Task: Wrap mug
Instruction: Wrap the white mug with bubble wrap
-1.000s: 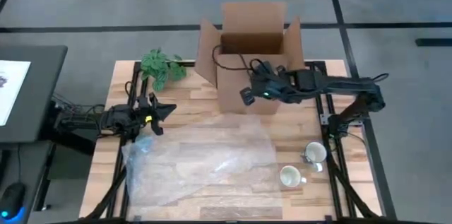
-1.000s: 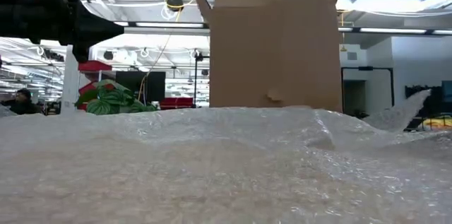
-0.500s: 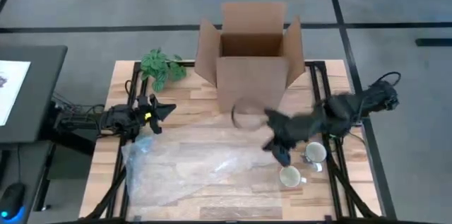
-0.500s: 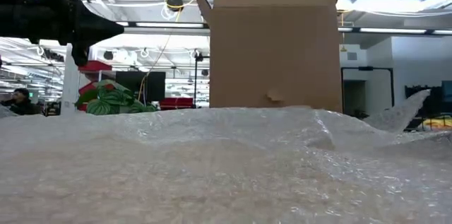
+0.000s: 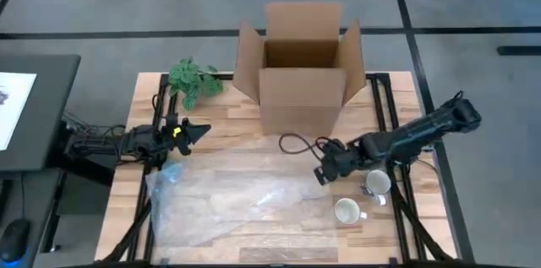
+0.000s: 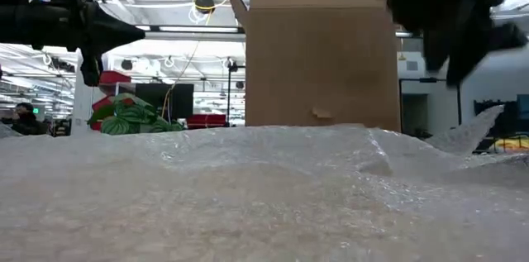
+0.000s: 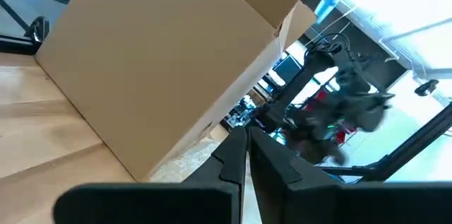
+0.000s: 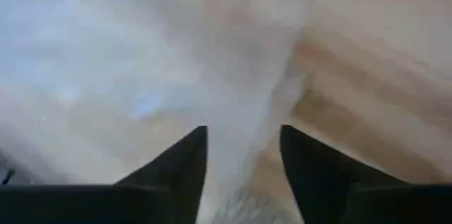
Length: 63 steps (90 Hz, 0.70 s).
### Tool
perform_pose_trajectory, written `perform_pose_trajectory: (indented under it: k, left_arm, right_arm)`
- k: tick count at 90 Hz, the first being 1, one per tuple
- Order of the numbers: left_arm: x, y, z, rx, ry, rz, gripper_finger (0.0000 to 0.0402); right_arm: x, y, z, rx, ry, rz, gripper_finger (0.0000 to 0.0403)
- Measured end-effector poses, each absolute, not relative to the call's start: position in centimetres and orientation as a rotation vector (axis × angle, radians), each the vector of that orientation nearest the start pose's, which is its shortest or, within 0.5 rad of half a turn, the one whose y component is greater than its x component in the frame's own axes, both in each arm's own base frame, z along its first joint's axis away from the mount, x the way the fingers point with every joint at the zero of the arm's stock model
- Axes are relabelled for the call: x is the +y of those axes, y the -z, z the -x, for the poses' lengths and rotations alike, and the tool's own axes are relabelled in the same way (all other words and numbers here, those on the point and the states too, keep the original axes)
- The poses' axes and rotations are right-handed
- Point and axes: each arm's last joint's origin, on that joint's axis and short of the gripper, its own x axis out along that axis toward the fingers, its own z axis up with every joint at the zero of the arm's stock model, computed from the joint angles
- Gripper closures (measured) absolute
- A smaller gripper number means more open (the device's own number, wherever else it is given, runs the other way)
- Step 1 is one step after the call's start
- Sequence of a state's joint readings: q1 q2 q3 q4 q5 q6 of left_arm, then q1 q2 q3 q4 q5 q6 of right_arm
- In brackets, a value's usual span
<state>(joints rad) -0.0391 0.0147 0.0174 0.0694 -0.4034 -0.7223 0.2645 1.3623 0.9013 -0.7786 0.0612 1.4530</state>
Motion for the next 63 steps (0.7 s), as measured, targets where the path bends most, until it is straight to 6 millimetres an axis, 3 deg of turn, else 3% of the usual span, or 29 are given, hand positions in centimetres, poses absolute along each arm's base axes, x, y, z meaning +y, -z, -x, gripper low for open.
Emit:
perform_pose_trajectory:
  k: [16, 36, 46, 57, 63]
  left_arm:
    - [0.8, -17.5, -9.5, -0.213, -0.316, 0.801, 0.0402]
    - [0.8, -17.5, -9.5, -0.222, -0.310, 0.859, 0.0402]
    - [0.8, -17.5, -9.5, -0.231, -0.305, 0.900, 0.0402]
    - [0.8, -17.6, -9.5, -0.282, -0.279, 1.136, 0.0402]
    - [0.8, -17.6, -9.5, -0.284, -0.277, 1.177, 0.0402]
  right_arm:
    - [3.2, -18.4, -23.7, 0.960, 0.773, -1.134, 0.0193]
    - [0.7, -15.3, -24.8, 0.844, 0.822, -1.177, 0.0225]
    - [0.3, -14.5, -25.8, 0.841, 0.781, -1.156, 0.0267]
    - [0.4, -13.8, -25.8, 0.881, 0.802, -1.166, 0.0356]
    - [0.6, -13.8, -25.6, 0.894, 0.800, -1.161, 0.0390]
